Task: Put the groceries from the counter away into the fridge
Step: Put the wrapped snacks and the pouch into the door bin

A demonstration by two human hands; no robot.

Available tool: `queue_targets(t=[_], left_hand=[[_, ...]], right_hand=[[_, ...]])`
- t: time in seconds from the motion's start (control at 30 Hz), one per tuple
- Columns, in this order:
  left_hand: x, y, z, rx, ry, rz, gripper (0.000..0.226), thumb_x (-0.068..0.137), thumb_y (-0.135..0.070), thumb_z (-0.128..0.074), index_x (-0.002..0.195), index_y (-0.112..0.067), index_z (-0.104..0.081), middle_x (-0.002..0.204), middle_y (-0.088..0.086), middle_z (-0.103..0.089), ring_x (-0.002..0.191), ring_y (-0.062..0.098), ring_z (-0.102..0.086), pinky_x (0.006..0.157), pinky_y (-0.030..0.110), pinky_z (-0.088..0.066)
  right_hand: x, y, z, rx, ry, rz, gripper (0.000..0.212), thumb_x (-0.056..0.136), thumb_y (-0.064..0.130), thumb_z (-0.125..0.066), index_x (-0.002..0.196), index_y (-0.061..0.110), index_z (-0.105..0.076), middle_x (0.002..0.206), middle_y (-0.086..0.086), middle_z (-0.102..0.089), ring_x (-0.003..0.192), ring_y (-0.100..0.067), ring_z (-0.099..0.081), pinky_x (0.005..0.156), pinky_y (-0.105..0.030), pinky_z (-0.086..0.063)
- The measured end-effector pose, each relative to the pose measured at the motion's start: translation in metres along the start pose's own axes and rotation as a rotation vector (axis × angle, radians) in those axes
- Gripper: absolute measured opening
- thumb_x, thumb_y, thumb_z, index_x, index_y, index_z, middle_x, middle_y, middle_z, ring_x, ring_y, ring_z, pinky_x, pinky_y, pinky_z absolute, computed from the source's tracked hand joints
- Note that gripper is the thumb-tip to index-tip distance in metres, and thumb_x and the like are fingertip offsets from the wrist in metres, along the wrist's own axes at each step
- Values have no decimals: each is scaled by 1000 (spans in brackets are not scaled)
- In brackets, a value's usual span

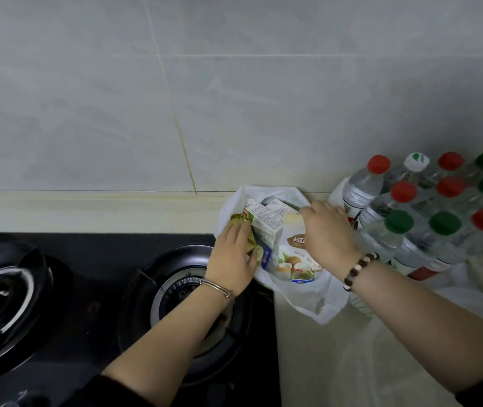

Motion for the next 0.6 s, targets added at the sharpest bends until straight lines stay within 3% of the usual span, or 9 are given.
queue_targets(t=[0.1,0.23,0.4,0.6], left_hand=[[12,3,-2,128,-27,13,62,77,-39,-39,120,3,-55,116,17,-62,107,37,-58,96,38,-42],[30,12,-15,273,170,233,58,90,-48,-47,131,-7,-40,131,9,-50,120,28,-46,101,38,-33],[46,13,-31,212,222,465,65,87,-53,-52,130,-8,-36,130,9,-51,120,27,-48,95,39,-38],[52,16,-37,270,207,507,55,84,-40,-60,126,-15,-35,126,6,-52,113,26,-54,88,38,-38]], right_hand=[[-7,1,2,19,9,36,28,82,1,-50,105,14,-57,110,-3,-53,103,-22,-49,83,-31,-36],[-14,2,5,40,-18,54,27,82,1,-50,105,15,-55,108,-2,-53,99,-22,-50,74,-29,-32],[-25,2,2,57,-28,74,35,82,3,-48,115,17,-51,112,-1,-53,104,-21,-49,82,-30,-35],[-27,3,-3,82,-27,151,35,78,3,-54,111,14,-53,108,-2,-57,102,-23,-53,85,-33,-37]])
Point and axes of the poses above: each hand's wrist, its own x-axis towards the middle knuckle, its own z-axis out of the back of the hand, y = z × x, the point moved 4 cm from there along x, towards the middle knuckle
